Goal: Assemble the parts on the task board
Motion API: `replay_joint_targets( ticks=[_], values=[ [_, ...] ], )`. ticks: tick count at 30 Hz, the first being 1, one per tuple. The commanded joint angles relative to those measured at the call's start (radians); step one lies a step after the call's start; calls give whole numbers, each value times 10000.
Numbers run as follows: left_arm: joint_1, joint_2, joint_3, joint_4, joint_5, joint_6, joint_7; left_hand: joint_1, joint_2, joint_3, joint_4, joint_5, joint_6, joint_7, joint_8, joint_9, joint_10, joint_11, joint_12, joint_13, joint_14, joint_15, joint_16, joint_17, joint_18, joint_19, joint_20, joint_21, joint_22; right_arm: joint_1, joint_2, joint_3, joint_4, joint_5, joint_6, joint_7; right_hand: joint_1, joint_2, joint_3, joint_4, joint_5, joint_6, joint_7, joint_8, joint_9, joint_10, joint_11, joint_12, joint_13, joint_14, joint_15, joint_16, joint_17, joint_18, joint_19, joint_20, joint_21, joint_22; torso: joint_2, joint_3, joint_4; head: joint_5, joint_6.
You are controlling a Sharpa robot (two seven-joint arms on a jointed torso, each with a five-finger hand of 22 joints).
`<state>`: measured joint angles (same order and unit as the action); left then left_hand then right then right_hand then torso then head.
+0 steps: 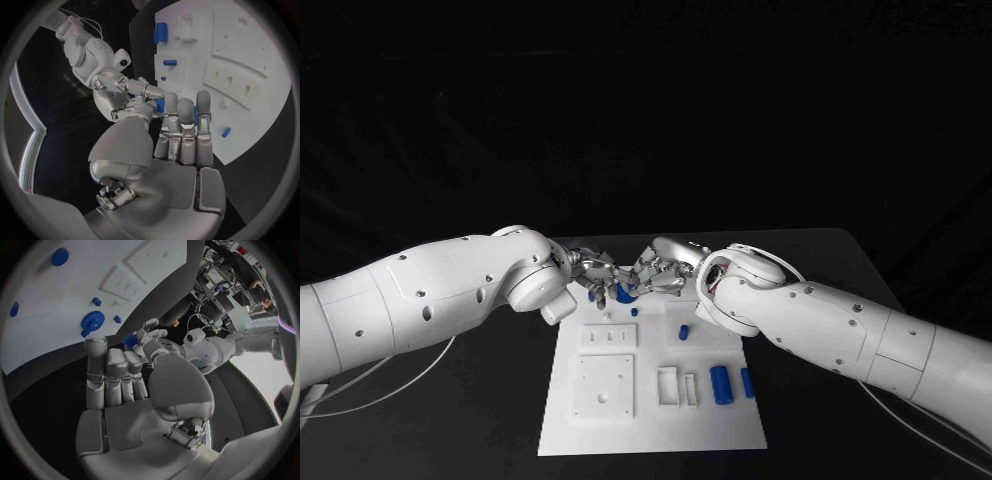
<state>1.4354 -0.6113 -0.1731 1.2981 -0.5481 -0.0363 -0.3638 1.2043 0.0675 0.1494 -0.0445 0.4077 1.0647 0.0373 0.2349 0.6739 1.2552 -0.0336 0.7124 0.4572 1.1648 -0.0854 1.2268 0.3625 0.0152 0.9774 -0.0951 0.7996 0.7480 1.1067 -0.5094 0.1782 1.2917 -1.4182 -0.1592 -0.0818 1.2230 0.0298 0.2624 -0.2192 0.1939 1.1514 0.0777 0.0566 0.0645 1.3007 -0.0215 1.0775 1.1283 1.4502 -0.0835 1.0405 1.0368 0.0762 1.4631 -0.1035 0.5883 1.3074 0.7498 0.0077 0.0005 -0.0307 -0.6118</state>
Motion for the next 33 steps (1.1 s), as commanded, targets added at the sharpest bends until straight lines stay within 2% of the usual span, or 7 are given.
replay_joint_targets(
  ticks=[1,5,8,13,23,30,33],
  values=[
    [11,79,24,63,259,-116,334,182,114,785,-719,258,223,-131,-28,341,235,-143,-53,36,73,-11,59,27,45,-18,-91,63,39,-22,53,-9,18,77,10,144,-12,-100,2,53,55,-127,25,54,1,-62,-12,-67,-32,-27,-37,-60,-25,101,522,-43,-58,467,1,-5,-2,17,1],
    [10,76,24,57,222,-241,363,101,23,909,-804,647,339,-174,-10,593,332,-192,-23,85,164,-59,104,80,64,30,-135,151,111,-24,44,-9,-17,136,-53,178,-105,-244,-104,112,467,-372,93,51,-6,-173,28,-243,-187,-43,-13,-155,-104,141,505,-22,-211,418,2,-6,0,30,10],
    [9,72,23,56,144,-296,363,-76,-29,1154,-935,735,437,-197,-165,973,391,-219,-43,172,221,-87,81,163,57,18,-172,236,211,-25,33,-10,-43,187,-122,213,-147,-347,-202,140,590,-638,174,49,-13,-268,76,-383,-312,-68,18,-250,-184,173,485,5,-353,375,3,0,0,38,13],
    [9,59,23,63,-82,-316,324,-88,-31,1176,-1006,826,542,-207,-285,1086,448,-234,-79,203,262,-100,62,214,74,38,-180,251,239,-31,-12,-10,-67,281,-329,280,-135,-499,-553,212,830,-1195,317,54,-21,-513,169,-742,-673,-149,95,-499,-387,289,439,99,-807,227,-1,-1,-2,48,14],
    [8,15,21,53,-671,-232,169,-130,-59,1245,-1139,948,679,-206,-485,1180,522,-236,-161,240,313,-119,-12,283,95,66,-196,285,295,-106,-323,-10,-2,456,-560,437,142,-763,-2366,529,1600,-3738,546,-24,-106,-1161,377,-1094,-1322,-503,268,-961,-846,472,311,282,-2331,-231,-3,9,0,89,31],
    [7,-69,18,-17,-1007,-54,-67,-127,-59,1262,-1174,971,712,-213,-510,1201,535,-250,-170,252,333,-121,-13,301,96,66,-201,291,307,-175,-871,-4,191,585,-578,560,562,-940,-2967,1106,1819,-4016,578,-42,-120,-1354,414,-989,-1691,-612,301,-974,-1015,508,352,321,-2766,-270,-3,16,-10,168,36],
    [8,-113,17,-57,-1086,42,-174,-151,-58,1294,-1212,993,741,-213,-550,1215,547,-252,-187,262,344,-125,-26,320,99,66,-205,301,324,-189,-1142,4,286,655,-567,623,578,-969,-2967,1108,1904,-4031,581,-43,-120,-1412,418,-1043,-1758,-652,307,-1018,-1057,512,331,327,-2869,-287,-12,17,-22,204,33]
  ],
)
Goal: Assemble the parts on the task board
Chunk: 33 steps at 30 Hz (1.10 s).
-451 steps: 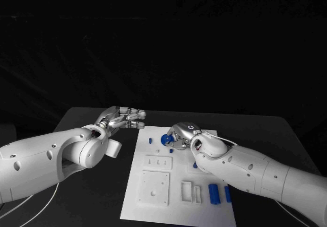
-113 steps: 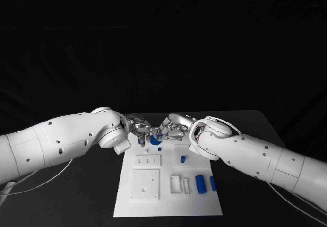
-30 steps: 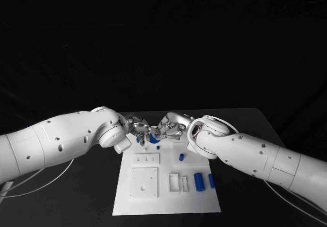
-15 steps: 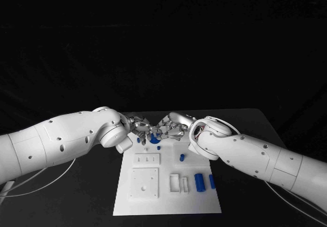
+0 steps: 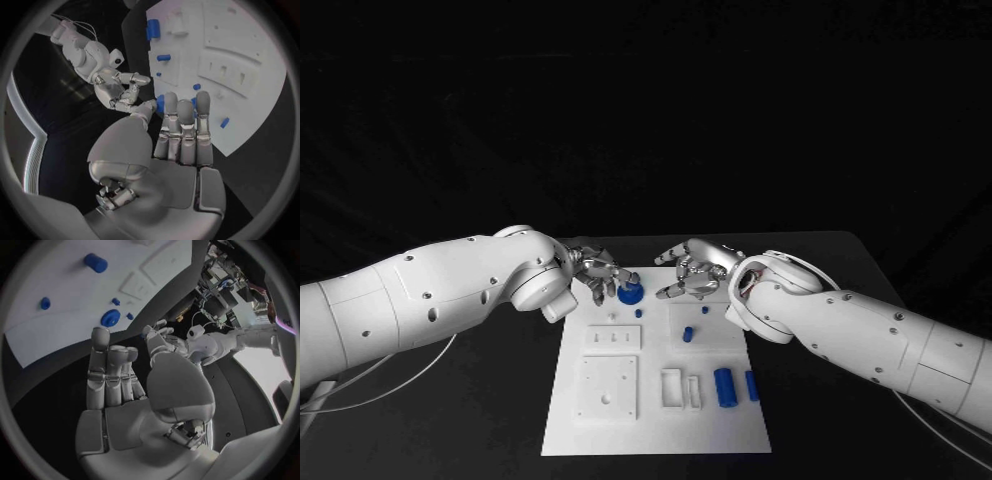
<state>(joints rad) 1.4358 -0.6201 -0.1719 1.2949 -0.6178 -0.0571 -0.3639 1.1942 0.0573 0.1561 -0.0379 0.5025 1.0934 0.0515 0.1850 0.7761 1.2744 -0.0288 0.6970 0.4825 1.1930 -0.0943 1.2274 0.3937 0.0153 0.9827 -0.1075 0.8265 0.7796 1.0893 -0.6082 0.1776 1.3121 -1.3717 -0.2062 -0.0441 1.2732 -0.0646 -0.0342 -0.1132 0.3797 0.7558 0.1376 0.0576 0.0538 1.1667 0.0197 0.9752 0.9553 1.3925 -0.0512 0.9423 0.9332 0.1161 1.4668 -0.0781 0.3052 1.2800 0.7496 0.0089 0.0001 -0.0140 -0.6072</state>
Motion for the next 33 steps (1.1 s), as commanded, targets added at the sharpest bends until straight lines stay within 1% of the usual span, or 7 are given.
replay_joint_targets(
  ticks=[1,8,13,14,15,18,33],
  values=[
    [4,-44,5,-36,-425,284,-218,-50,44,1228,-1278,45,455,-355,-50,193,354,-301,-33,8,63,-36,-32,8,98,13,-82,32,8,-20,-270,17,121,211,-107,266,86,-26,2,47,94,-75,-20,-54,-14,-94,4,-45,-60,-94,-13,-64,-48,116,287,75,-80,-21,-11,5,-20,39,-16],
    [6,-160,0,-16,-856,506,-807,-145,-22,1328,-1421,333,588,-373,-124,212,466,-328,-66,23,150,-67,-45,62,117,50,-112,85,60,-33,-905,203,53,685,-605,519,19,102,6,67,277,343,-57,-38,3,-78,-26,-70,-151,-71,-29,-69,-84,120,307,69,-146,-16,-25,21,-26,77,-67],
    [6,-214,-71,112,-1570,380,-1387,-316,-102,1506,-1650,629,755,-400,-229,204,617,-353,-175,3,241,-103,-86,157,138,67,-150,161,133,-23,-946,593,-658,1650,-1122,833,-55,240,81,-104,457,660,-86,-22,20,-221,-71,-546,-756,-109,-65,-413,-425,115,304,36,-700,-220,-105,77,-92,181,-175],
    [6,-230,-137,160,-1690,322,-1492,-296,-112,1602,-1707,471,780,-396,-261,190,630,-361,-195,-1,255,-110,-97,171,148,70,-157,171,142,-13,-925,672,-846,1863,-1213,904,-72,253,100,-130,552,700,-91,-20,22,-206,-79,-561,-796,-103,-71,-431,-443,114,301,31,-774,-251,-114,79,-87,184,-200],
    [7,-243,-200,205,-1784,270,-1584,-390,-200,2220,-1863,-451,887,-394,-382,196,709,-368,-263,-22,315,-127,-138,197,159,81,-173,199,166,7,-892,738,-1041,2064,-1299,977,-77,261,109,-140,593,726,-94,-18,23,-204,-82,-566,-810,-104,-74,-441,-452,114,299,29,-812,-266,-140,90,-81,193,-239],
    [7,-288,-370,353,-2060,145,-1817,-715,-459,2919,-1848,-481,1047,-404,-613,435,813,-366,-360,12,356,-122,-263,291,175,82,-168,248,211,95,-771,862,-1614,2519,-1516,1177,-211,310,217,-324,684,897,-109,-16,29,-179,-106,-631,-1007,-66,-99,-610,-650,67,312,3,-1013,-445,-184,117,-67,223,-339],
    [-272,-478,-684,1216,-3924,-752,-2389,-761,-664,3199,-1776,-368,1400,-474,-1100,978,1047,-427,-541,283,576,-186,-455,716,192,189,-230,316,260,298,-229,1079,-2992,3295,-2043,1597,-528,374,487,-801,1052,810,-106,-16,26,-228,-127,-711,-1760,-174,-105,-791,-1206,-18,313,-11,-1303,-1000,-313,167,66,226,-747]
  ],
)
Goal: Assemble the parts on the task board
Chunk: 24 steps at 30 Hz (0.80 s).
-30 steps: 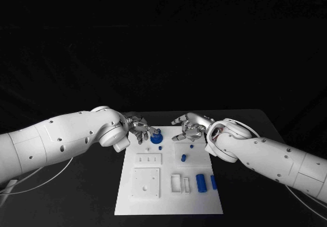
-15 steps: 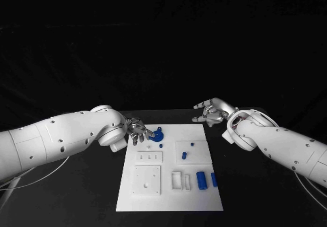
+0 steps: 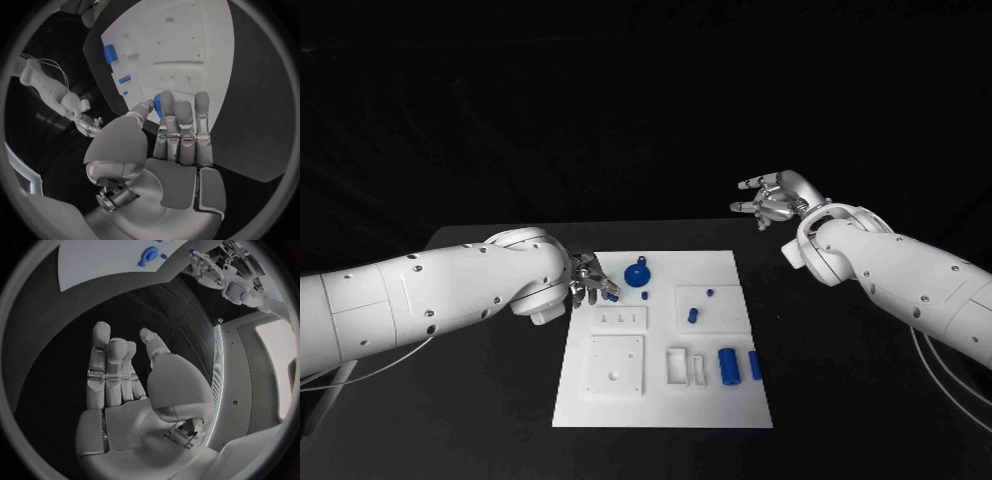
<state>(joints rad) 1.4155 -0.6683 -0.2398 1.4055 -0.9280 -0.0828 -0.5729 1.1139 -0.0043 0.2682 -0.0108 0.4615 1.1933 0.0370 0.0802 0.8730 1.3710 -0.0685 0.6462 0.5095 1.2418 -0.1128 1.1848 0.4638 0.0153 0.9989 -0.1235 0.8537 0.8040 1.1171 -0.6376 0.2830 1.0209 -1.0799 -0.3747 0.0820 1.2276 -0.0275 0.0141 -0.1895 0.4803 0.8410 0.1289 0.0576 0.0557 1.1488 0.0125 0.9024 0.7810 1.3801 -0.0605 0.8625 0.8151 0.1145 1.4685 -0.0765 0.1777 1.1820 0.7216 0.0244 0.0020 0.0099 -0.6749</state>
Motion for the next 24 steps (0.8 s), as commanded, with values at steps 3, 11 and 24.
replay_joint_targets(
  ticks=[3,11,24],
  values=[
    [-186,16,-11,210,-1005,-640,-329,3,-65,2132,-2073,67,422,-340,-41,50,117,-42,-48,47,131,-14,-43,62,199,49,-82,65,30,36,150,54,-156,392,-398,363,-88,9,18,-74,72,-64,-18,-20,5,-41,-54,-25,-91,-46,-13,-55,-92,-7,295,-23,-87,-106,-34,16,51,-1,-107],
    [-486,197,-15,120,-1399,-811,-362,-23,-80,2151,-2079,69,437,-347,-41,63,146,-50,-52,66,160,-22,-50,87,200,67,-88,75,34,51,252,83,-121,402,-483,378,-88,22,56,-111,141,-105,-13,-21,3,-47,-55,-28,-128,-45,-15,-66,-116,-12,310,-26,-99,-159,-20,9,28,7,-222],
    [-936,551,-12,-240,-1694,-1007,-205,-53,-112,2195,-2079,86,460,-357,-44,67,187,-61,-82,99,206,-34,-91,129,199,102,-100,71,28,53,315,93,50,403,-474,381,-123,34,116,-151,158,-77,-15,-18,5,-55,-59,-21,-156,-43,-17,-68,-130,-15,311,-28,-95,-200,-10,10,22,-114,-309]
  ],
)
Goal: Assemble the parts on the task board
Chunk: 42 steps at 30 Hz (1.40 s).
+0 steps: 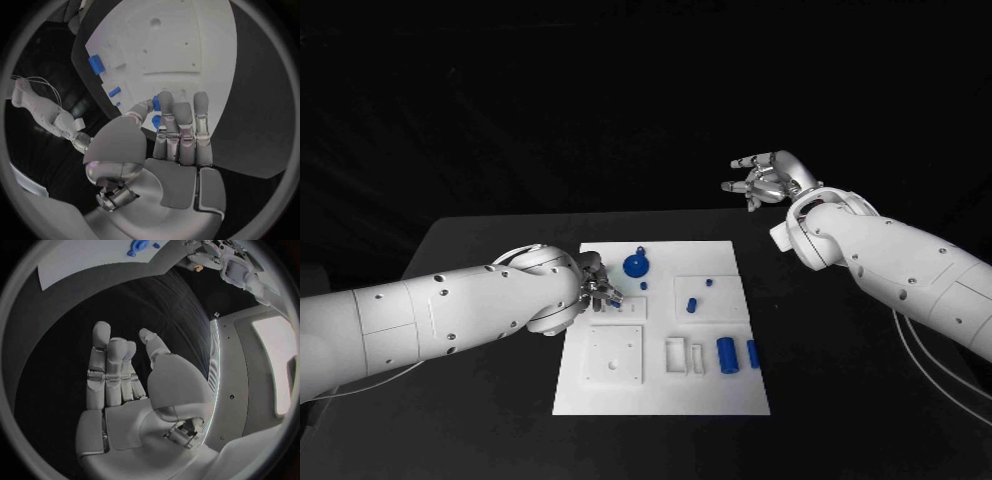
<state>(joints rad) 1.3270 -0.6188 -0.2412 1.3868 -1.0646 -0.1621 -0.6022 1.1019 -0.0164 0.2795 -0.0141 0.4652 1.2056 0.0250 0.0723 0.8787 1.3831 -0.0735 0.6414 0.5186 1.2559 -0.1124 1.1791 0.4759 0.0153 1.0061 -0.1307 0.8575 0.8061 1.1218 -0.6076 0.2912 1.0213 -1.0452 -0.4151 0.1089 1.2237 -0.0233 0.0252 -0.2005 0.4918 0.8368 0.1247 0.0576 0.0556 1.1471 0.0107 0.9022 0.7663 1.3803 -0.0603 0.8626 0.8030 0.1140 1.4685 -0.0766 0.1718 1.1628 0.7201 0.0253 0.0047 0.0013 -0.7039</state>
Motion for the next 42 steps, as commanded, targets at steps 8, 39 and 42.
replay_joint_targets(
  ticks=[8,39,42],
  values=[
    [-229,180,5,-263,-553,-390,185,62,-8,2100,-2033,54,342,-243,39,20,89,-20,-56,29,99,-46,-61,34,196,55,-37,25,-1,6,18,12,134,56,-25,81,-83,-7,5,-40,42,-35,27,-19,6,-38,-41,-19,-9,-45,-18,-68,-9,-10,311,-28,-36,-8,-2,0,2,-94,-60],
    [-377,456,9,-541,-653,-254,383,64,-34,2106,-1996,42,343,-248,44,30,117,-28,-65,68,144,-57,-89,63,190,94,-48,6,-17,5,68,13,309,187,204,-126,-173,17,36,-56,21,-52,30,-19,6,-60,-36,0,-40,-54,-14,-74,-24,-10,307,-26,-18,-78,-5,-5,7,-240,-92],
    [-394,471,10,-565,-652,-231,386,64,-34,2106,-1996,42,343,-248,44,30,117,-28,-65,68,144,-57,-89,63,190,94,-48,6,-17,5,71,13,305,188,222,-136,-173,17,36,-56,21,-52,30,-19,6,-60,-36,0,-40,-54,-14,-74,-24,-10,307,-26,-18,-78,-5,-5,2,-248,-100]
  ],
)
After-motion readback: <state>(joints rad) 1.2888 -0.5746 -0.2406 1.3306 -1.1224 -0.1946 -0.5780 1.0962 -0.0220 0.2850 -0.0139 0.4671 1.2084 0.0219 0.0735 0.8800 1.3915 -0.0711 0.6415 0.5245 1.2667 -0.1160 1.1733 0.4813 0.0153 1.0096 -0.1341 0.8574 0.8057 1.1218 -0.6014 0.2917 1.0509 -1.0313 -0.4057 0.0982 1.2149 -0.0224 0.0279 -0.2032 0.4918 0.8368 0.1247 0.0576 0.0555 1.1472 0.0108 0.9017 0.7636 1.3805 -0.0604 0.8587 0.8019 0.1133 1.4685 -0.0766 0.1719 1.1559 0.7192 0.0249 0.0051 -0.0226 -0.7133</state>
